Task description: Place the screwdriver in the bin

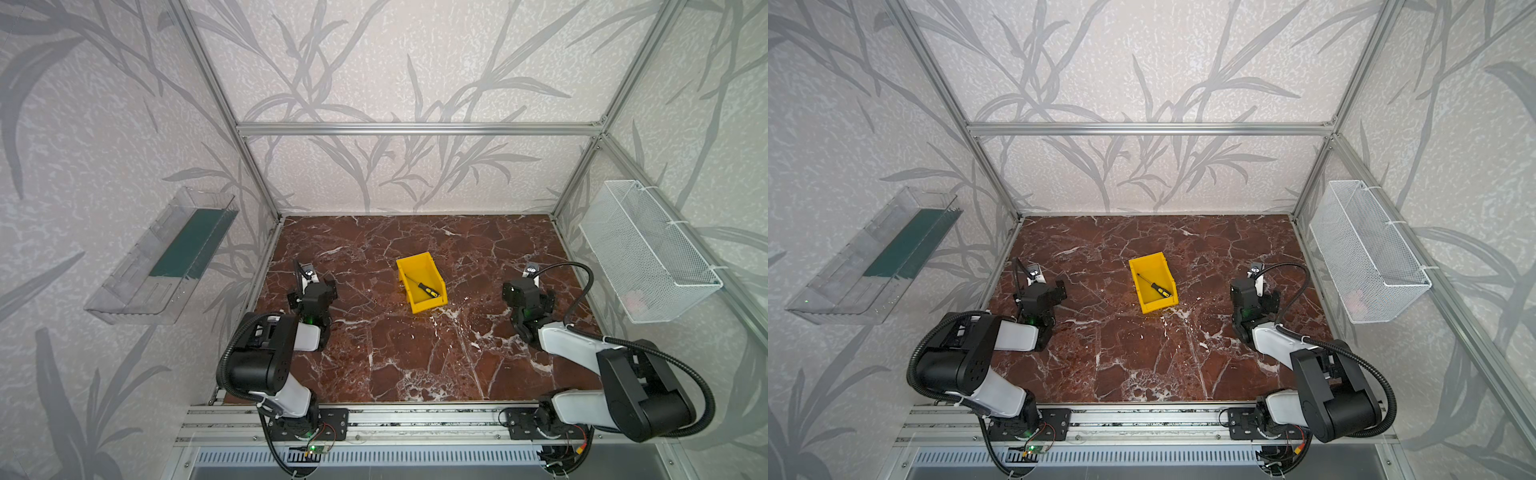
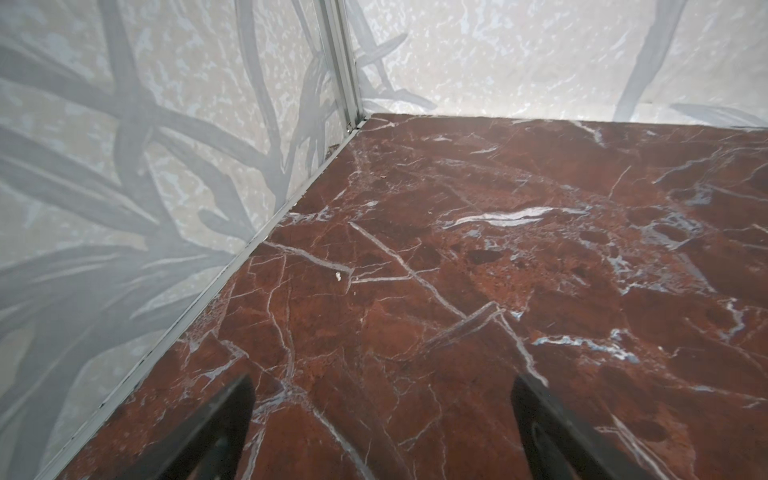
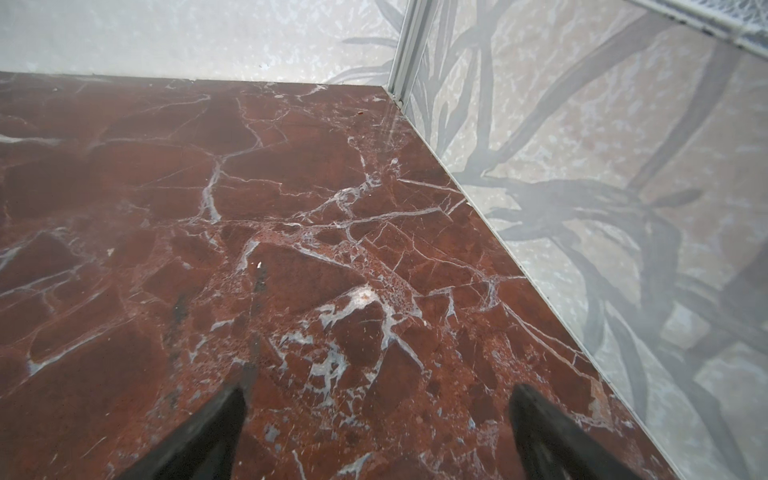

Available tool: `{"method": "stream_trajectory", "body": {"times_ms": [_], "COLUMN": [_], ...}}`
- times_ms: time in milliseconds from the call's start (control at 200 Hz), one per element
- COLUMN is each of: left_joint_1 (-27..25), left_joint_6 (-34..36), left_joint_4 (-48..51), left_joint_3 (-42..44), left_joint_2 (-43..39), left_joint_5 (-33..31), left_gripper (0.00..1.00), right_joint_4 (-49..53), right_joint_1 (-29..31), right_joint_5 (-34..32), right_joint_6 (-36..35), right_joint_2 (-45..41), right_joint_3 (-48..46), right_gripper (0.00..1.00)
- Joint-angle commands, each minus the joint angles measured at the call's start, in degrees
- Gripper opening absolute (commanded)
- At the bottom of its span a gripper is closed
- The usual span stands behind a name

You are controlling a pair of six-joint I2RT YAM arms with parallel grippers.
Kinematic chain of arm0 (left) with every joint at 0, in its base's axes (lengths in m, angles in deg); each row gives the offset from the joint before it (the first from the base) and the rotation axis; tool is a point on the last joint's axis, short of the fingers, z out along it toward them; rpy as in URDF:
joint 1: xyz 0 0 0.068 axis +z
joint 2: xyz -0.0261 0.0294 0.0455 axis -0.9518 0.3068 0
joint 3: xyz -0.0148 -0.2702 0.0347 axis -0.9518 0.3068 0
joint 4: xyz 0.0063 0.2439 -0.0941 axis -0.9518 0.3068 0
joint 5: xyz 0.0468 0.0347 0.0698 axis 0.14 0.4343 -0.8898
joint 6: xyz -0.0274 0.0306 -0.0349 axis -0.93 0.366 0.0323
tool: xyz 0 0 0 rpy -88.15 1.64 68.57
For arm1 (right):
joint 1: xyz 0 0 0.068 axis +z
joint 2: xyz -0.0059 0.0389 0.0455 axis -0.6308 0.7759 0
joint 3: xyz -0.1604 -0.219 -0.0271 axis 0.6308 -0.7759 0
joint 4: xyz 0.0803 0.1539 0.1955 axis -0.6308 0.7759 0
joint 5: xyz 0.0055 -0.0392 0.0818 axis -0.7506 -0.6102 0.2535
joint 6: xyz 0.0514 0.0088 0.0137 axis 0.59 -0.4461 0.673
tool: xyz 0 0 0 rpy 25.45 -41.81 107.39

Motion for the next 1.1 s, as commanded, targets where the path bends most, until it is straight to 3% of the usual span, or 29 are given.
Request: {"method": "stream_trajectory", "body": {"times_ms": [0,120,300,460,660,870,1095], "left_joint_1": [0.22,0.24,0.19,0.20,0.19,0.21,0.20], "left_joint_6": [-0.39,0.01,-0.07,0.01,0.02,0.00,0.07], "left_joint_4": [-1.83,-3.17,-3.32,-3.47,-3.45,-3.43,-3.47], "left_joint_3": [-0.24,-0.02,-0.12,-0.12,-0.09,-0.05,-0.03], "left_joint_2": [-0.47,0.06,0.12,0.12,0.12,0.12,0.12], "left_joint_5": [1.32,1.33,1.32,1.35,1.33,1.29,1.32], "left_gripper": [0.99,0.99,0.99,0.99,0.99,0.99,0.99], "right_joint_4": [-4.54,-7.15,-20.13,-23.60,-25.37,-34.57,-34.30], "right_joint_1": [1.05,1.15,2.16,5.49,5.72,5.72,5.63], "right_joint_5": [-1.85,-0.98,1.58,-1.73,-1.34,3.63,3.93], "right_joint_6": [-3.88,-5.51,-11.80,-15.59,-15.96,-17.75,-17.74], "right_joint_2": [1.20,1.81,7.24,8.59,8.27,7.44,7.54], "right_joint_3": [1.66,0.96,-1.06,-1.53,-2.73,-8.13,-7.92], "right_gripper": [0.99,0.99,0.99,0.99,0.99,0.99,0.99]}}
